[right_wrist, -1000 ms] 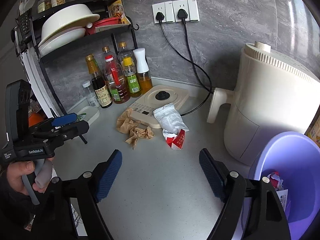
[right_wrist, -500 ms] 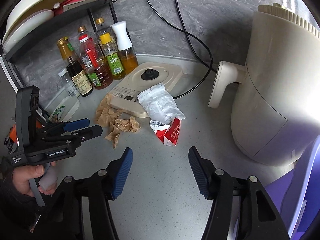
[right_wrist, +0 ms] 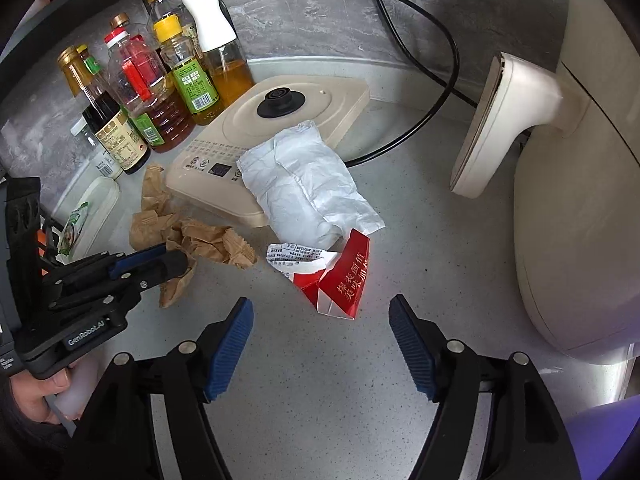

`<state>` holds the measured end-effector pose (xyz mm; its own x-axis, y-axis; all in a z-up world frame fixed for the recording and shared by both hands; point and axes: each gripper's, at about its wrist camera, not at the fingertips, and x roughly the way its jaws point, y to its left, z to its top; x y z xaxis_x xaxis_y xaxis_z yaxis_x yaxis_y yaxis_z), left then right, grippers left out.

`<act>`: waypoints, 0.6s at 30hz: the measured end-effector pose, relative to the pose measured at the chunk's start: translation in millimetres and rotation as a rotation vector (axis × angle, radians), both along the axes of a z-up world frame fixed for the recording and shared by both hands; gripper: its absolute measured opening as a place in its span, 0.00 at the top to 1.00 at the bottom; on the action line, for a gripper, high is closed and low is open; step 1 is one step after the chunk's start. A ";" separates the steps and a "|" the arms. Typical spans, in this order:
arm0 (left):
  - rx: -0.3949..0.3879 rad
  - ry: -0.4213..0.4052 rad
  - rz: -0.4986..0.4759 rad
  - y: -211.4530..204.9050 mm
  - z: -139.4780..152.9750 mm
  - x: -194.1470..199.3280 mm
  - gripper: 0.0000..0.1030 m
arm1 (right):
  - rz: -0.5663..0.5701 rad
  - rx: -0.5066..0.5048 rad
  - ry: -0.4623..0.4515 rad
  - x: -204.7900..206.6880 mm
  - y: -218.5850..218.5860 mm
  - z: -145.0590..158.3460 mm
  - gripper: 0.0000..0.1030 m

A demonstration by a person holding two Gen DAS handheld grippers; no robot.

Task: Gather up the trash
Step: 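Grasp the brown paper with the left tool while the right grasps the red carton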

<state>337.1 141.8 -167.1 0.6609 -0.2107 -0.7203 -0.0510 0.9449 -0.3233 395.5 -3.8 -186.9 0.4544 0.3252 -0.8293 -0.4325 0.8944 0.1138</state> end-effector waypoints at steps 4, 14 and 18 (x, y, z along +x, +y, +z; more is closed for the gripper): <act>-0.031 -0.050 0.019 6.3 11.7 -12.4 0.79 | -0.006 -0.028 -0.012 8.6 14.9 -11.1 0.16; -0.001 -0.088 0.074 23.7 30.1 -24.1 0.79 | -0.055 -0.034 -0.027 19.4 14.6 -24.2 0.62; 0.003 -0.130 0.086 20.8 47.7 -39.8 0.79 | -0.045 -0.017 -0.049 2.1 7.8 -4.6 0.67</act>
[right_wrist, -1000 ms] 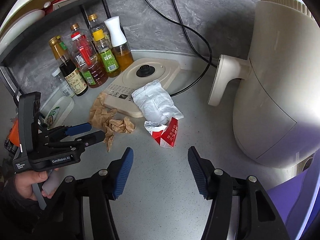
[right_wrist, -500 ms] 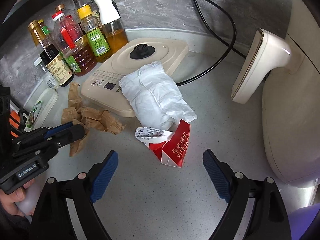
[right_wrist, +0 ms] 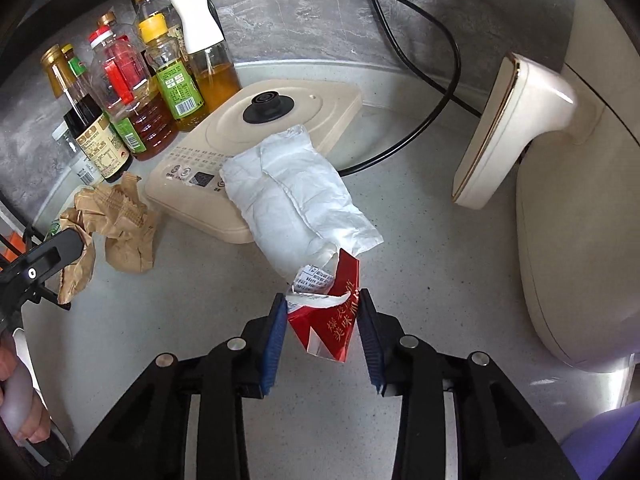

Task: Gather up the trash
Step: 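Grasp the brown paper with the left tool while the right grasps the red carton, then drop the red carton into the bucket while the left tool drops the brown paper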

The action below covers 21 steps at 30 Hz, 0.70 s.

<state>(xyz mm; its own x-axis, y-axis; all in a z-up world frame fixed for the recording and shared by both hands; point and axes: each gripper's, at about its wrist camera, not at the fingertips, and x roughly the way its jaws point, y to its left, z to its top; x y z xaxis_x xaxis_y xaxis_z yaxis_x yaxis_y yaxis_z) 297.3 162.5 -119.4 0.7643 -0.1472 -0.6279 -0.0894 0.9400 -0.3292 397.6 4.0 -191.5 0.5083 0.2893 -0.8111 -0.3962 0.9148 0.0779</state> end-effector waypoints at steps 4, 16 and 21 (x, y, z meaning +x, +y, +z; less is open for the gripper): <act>0.011 -0.032 0.008 -9.0 16.8 -23.6 0.79 | 0.010 0.043 -0.023 -25.4 -9.1 22.2 0.67; 0.030 -0.086 0.050 -31.3 56.3 -80.8 0.79 | 0.083 0.146 -0.205 -112.5 -44.9 117.6 0.68; 0.047 -0.105 0.032 -54.2 70.2 -88.2 0.79 | 0.079 0.177 -0.279 -140.3 -78.1 153.1 0.68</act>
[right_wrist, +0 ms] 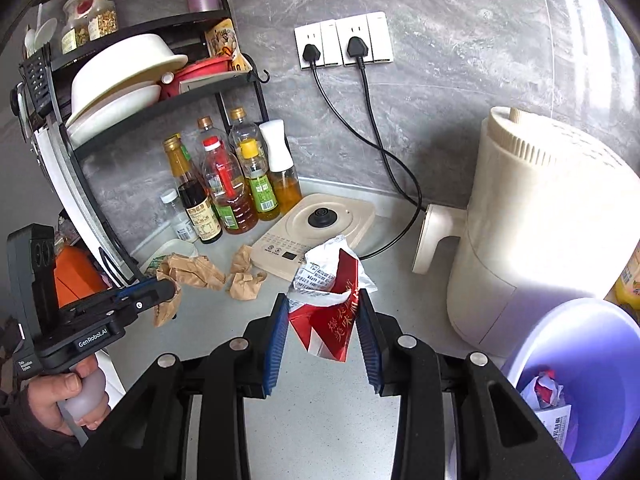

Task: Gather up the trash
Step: 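Drop the red carton into the bucket while the left tool drops the brown paper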

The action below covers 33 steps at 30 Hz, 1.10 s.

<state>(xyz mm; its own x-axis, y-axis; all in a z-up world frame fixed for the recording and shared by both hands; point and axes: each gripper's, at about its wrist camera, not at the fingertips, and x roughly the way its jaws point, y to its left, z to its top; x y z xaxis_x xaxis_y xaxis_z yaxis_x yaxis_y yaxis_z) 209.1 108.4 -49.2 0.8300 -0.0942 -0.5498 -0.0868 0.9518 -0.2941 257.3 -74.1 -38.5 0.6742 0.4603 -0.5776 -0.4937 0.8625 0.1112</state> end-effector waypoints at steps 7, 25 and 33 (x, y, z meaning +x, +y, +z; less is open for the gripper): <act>0.029 -0.011 -0.061 -46.9 13.5 2.1 0.78 | -0.089 0.037 -0.060 -21.5 -67.2 25.9 0.68; 0.050 -0.035 -0.238 -164.7 30.6 19.2 0.78 | -0.313 0.110 -0.084 -52.6 -213.4 21.8 0.31; 0.053 -0.034 -0.329 -215.7 34.4 32.7 0.78 | -0.400 0.136 -0.081 -78.6 -266.7 18.4 0.32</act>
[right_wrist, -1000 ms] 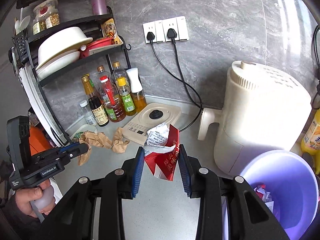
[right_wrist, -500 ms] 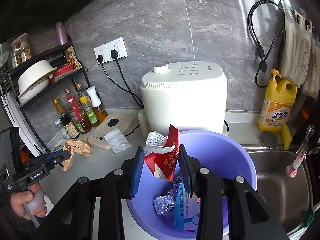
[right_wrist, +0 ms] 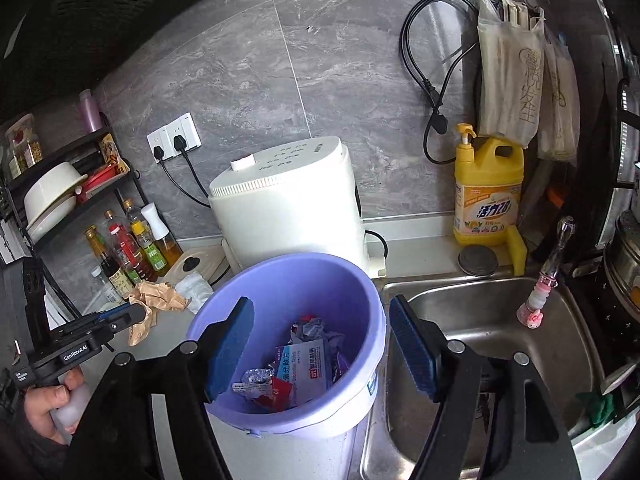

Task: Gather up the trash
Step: 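Drop the red carton into the bucket while the left tool drops the brown paper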

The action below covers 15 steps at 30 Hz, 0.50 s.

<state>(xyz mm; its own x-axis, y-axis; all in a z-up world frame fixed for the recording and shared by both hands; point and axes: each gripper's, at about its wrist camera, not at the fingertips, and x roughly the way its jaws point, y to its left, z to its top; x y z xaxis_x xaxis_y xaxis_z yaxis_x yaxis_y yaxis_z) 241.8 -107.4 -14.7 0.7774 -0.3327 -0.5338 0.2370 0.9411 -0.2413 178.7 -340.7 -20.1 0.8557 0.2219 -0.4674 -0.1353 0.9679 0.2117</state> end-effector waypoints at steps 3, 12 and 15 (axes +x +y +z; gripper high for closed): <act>0.013 -0.001 -0.038 -21.3 2.3 8.9 0.78 | -0.029 0.012 0.003 -11.2 -17.0 -3.4 0.32; 0.019 -0.009 -0.038 -58.0 9.7 30.8 0.34 | -0.114 0.057 0.032 -37.8 -59.5 -19.5 0.32; 0.034 -0.025 -0.031 -56.7 13.7 26.4 0.34 | -0.114 0.068 0.039 -38.3 -62.4 -22.5 0.32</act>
